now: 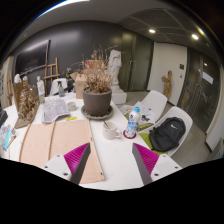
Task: Pour water
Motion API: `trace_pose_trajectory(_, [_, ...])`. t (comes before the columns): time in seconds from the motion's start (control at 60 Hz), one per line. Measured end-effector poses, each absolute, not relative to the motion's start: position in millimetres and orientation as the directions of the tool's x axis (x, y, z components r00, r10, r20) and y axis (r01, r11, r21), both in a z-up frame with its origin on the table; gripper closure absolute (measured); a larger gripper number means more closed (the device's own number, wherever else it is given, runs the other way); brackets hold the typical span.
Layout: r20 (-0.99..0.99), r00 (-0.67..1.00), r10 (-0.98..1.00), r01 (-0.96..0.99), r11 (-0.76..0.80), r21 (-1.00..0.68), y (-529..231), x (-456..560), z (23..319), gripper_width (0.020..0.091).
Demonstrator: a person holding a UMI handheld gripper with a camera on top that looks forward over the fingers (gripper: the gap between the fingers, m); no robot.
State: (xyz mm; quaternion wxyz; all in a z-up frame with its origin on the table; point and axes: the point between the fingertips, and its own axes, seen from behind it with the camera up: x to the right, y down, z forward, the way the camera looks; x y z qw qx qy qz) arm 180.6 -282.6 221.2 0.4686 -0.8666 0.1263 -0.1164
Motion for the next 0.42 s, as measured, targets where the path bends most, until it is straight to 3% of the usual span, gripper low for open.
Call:
trace_pose_trajectory(0.233, [0.112,0.944,-0.311,-0.073,-0.527,-0.847,-323.2,158.8,241.9,0.0249])
trace_pose_trajectory(0.417, [0.107,0.95,-0.293,-0.076,-0.548,-0.833,-341.1,167.7,234.2,0.0249])
